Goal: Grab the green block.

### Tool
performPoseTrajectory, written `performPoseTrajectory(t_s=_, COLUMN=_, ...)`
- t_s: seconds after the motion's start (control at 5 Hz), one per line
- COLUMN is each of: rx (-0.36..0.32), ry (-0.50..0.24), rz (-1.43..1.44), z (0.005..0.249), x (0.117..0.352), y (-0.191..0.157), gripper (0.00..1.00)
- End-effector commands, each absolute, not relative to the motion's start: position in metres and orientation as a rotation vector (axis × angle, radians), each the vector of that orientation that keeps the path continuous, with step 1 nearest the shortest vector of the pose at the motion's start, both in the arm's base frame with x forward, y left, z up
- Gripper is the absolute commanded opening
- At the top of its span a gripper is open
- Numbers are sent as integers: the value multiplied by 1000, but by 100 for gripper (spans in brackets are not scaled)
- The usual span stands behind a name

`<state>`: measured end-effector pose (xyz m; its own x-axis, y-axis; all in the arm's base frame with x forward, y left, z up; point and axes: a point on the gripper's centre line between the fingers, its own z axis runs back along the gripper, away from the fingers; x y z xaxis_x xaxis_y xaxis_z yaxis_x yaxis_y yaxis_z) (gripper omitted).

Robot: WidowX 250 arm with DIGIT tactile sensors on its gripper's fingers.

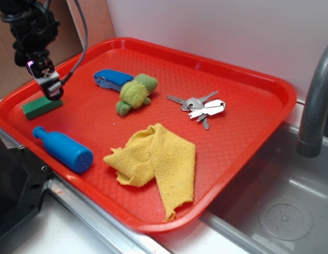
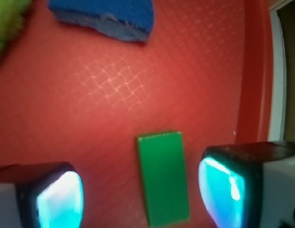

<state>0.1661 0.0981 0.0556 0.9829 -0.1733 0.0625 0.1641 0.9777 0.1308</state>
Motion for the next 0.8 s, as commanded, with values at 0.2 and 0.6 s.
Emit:
performPoseTrajectory(t_s=0.2, rx=117, ry=100, rz=-107, z=20, x=155, y=117, gripper=100)
performPoseTrajectory(t_s=0.6, rx=97, ry=110, rz=-41, z=19, x=151, y=129, gripper=100)
